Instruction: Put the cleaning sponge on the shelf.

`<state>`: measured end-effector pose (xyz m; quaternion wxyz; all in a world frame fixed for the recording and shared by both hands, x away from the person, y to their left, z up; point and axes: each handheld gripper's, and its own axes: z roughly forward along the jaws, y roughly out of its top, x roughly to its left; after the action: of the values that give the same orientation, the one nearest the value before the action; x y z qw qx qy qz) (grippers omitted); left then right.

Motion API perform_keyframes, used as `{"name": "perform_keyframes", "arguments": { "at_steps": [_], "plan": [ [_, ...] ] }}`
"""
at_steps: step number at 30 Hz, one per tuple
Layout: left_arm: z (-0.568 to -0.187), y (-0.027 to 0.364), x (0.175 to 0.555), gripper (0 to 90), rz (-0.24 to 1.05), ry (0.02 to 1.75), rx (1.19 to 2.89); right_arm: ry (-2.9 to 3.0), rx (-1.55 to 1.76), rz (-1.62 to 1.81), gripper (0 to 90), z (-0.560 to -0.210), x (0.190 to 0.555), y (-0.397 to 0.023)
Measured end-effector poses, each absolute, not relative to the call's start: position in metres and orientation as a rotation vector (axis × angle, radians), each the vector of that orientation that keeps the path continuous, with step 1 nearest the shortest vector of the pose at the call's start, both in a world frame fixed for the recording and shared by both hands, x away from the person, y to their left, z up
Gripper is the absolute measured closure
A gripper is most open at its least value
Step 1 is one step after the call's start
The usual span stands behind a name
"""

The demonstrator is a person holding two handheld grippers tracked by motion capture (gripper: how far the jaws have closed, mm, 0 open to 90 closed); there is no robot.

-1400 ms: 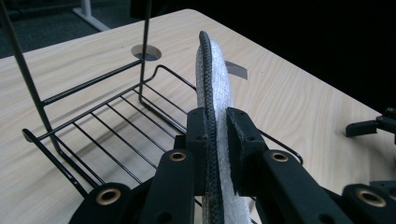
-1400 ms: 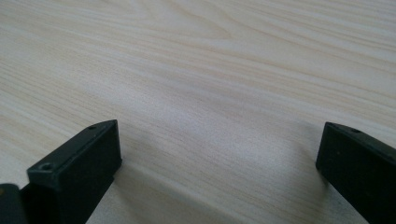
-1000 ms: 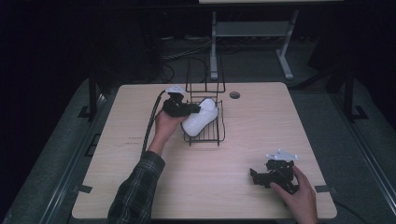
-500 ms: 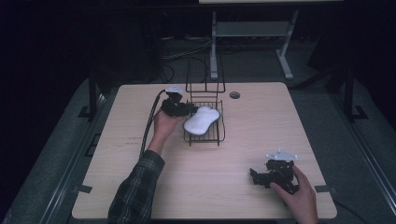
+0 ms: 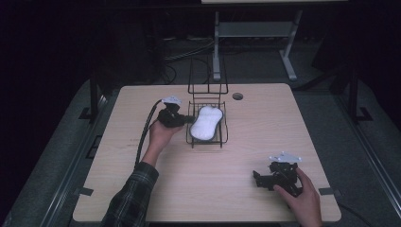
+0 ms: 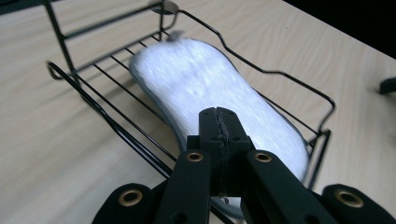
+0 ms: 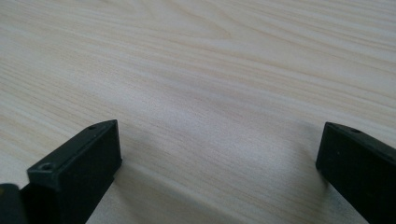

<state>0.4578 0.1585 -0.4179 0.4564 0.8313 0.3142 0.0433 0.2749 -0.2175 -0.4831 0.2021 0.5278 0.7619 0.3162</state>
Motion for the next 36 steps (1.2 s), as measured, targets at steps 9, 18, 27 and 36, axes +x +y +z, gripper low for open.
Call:
{"name": "perform_keyframes", "arguments": {
  "at_steps": [9,18,27,36],
  "plan": [
    [-0.429,0.157,0.441,89.6,0.084,0.750,2.078,2.127,1.474,0.883,0.0,-0.483,0.275,-0.217],
    [-0.433,0.150,0.438,89.6,0.068,0.730,2.096,2.127,1.474,0.883,0.0,-0.483,0.275,-0.218],
    [-0.432,0.141,0.437,89.6,0.059,0.714,2.102,2.127,1.475,0.883,0.0,-0.483,0.275,-0.217],
    [-0.432,0.135,0.437,89.6,0.051,0.706,2.101,2.127,1.475,0.883,0.0,-0.483,0.275,-0.217]
  ]
}}
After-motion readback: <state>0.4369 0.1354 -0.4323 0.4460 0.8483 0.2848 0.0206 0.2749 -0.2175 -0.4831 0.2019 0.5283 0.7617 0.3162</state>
